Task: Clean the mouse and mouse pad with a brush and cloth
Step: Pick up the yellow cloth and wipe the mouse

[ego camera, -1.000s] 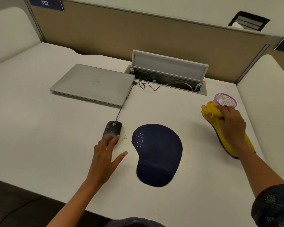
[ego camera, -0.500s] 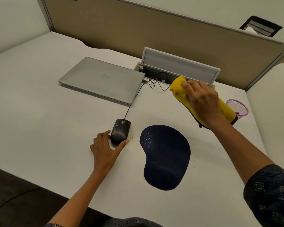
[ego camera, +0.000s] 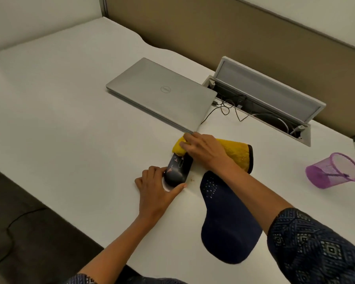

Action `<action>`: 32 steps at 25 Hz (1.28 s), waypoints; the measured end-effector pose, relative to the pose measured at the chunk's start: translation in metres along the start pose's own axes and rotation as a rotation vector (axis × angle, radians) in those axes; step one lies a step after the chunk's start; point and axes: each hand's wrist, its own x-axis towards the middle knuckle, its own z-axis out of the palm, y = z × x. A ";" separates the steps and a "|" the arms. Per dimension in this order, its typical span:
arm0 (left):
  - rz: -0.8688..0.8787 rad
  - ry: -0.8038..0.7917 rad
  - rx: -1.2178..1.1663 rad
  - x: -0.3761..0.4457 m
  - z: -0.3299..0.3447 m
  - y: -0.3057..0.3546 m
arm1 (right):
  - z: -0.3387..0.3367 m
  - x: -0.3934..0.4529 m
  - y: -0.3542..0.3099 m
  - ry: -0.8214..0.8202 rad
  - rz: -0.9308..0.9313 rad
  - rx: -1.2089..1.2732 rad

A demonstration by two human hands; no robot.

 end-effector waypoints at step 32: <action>0.007 0.014 0.028 0.004 0.002 0.000 | -0.003 0.015 -0.001 -0.145 -0.093 0.187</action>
